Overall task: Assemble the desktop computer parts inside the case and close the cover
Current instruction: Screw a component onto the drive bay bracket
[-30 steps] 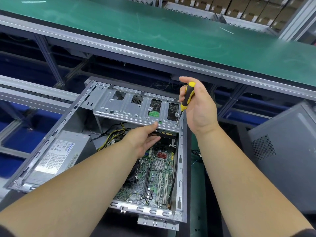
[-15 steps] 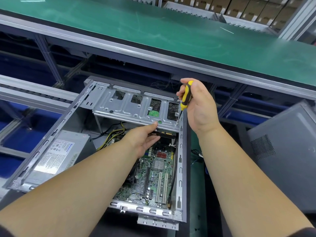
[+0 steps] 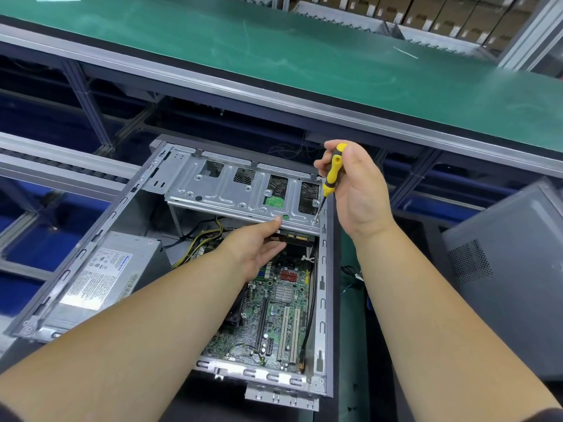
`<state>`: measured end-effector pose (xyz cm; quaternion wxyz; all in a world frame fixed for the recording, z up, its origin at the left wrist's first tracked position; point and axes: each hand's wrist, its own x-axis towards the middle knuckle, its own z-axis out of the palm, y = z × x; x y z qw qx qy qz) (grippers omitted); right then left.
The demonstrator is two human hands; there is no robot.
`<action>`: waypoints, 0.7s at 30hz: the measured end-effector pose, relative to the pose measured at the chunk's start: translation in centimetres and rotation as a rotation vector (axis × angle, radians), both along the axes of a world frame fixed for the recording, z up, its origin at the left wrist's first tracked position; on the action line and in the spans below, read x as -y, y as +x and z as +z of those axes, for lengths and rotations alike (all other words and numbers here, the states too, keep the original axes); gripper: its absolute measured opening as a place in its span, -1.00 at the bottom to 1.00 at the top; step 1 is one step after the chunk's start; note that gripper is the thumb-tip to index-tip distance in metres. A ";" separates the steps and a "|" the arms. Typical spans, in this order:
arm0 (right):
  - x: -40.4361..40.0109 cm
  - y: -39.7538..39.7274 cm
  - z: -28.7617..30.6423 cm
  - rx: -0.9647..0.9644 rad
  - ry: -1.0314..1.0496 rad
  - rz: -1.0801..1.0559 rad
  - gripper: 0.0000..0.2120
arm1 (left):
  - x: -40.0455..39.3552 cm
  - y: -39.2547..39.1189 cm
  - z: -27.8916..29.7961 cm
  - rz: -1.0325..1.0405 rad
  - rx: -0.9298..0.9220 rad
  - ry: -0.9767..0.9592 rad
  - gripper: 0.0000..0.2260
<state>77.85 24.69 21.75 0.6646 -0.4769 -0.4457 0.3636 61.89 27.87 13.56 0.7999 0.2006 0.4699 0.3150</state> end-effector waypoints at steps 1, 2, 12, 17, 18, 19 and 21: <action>-0.1 0.0 0.1 0.019 -0.006 -0.001 -0.79 | 0.0 0.0 0.0 -0.001 -0.003 0.000 -0.48; -0.1 0.0 0.1 0.028 -0.009 -0.001 -0.85 | 0.0 0.0 0.0 -0.001 -0.004 -0.001 -0.48; -0.1 0.1 -0.1 0.000 0.003 0.040 -0.64 | 0.0 0.0 0.0 -0.001 0.006 -0.005 -0.59; -0.5 0.4 0.2 0.004 -0.013 0.037 -0.85 | 0.0 0.0 -0.1 -0.002 0.007 -0.007 -0.62; -0.5 0.4 0.2 -0.006 -0.014 0.042 -0.87 | 0.0 0.0 -0.1 -0.003 0.008 -0.006 -0.64; -0.5 0.4 0.2 -0.004 -0.015 0.045 -0.89 | 0.0 0.0 -0.1 -0.004 0.008 -0.005 -0.66; -0.5 0.2 0.1 0.020 -0.012 0.043 -0.90 | 0.0 0.0 -0.1 -0.004 0.008 -0.004 -0.65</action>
